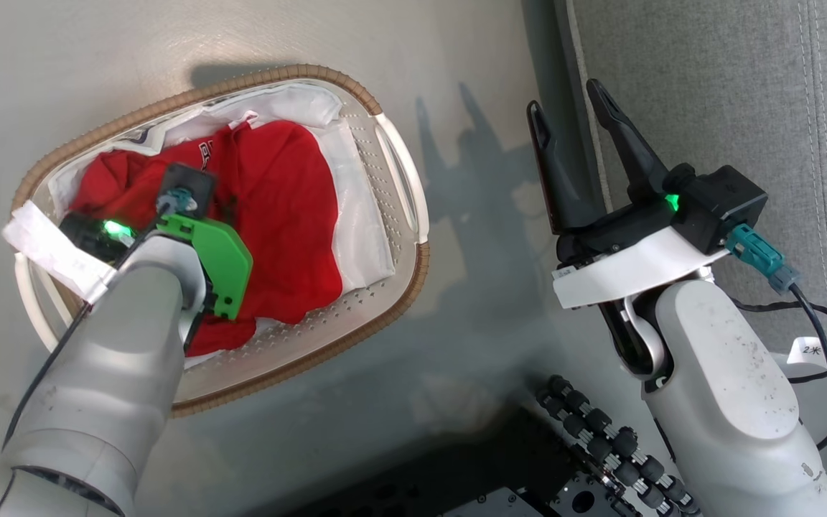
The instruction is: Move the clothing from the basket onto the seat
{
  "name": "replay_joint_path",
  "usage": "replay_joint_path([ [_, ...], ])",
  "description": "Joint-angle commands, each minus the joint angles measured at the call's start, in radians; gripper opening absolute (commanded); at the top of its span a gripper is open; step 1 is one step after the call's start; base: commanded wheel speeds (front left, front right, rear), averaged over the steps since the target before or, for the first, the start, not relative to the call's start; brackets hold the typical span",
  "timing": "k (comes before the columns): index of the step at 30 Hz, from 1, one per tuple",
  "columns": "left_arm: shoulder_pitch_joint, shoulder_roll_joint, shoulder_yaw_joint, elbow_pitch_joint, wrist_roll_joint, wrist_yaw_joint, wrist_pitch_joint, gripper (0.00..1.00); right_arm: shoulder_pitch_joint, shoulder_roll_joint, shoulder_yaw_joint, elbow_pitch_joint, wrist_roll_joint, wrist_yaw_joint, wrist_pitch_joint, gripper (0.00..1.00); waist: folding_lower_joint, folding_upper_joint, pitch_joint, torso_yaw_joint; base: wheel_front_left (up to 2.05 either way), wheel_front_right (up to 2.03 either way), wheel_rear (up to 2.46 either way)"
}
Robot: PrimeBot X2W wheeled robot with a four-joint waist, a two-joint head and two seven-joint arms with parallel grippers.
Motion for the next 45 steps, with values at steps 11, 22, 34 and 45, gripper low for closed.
replay_joint_path([
  [11, 0.013, -0.001, -0.010, 0.002, -0.032, -0.008, -0.043, 0.00, -0.003, -0.003, -0.013, 0.019, 0.010, -0.001, -0.002, 1.00, -0.0001, -0.0001, -0.029, 0.012, 0.00, 0.00, 0.00],
  [22, 0.100, -0.024, -0.054, -0.071, -0.078, -0.009, -0.090, 0.00, 0.019, -0.004, -0.029, 0.053, -0.012, -0.001, -0.002, 1.00, -0.0001, -0.0001, -0.182, 0.038, 0.00, 0.00, 0.00],
  [34, 0.249, -0.028, 0.041, -0.290, -0.082, -0.001, -0.096, 0.00, 0.105, -0.004, -0.085, 0.113, -0.054, -0.001, -0.002, 1.00, -0.0001, -0.0001, -0.423, 0.137, 0.00, 0.00, 0.00],
  [45, 0.402, -0.046, 0.184, -0.523, 0.007, -0.001, -0.096, 0.00, 0.212, -0.004, -0.117, 0.118, -0.098, -0.001, -0.002, 1.00, -0.0001, -0.0001, -0.601, 0.227, 0.00, 0.00, 0.00],
])
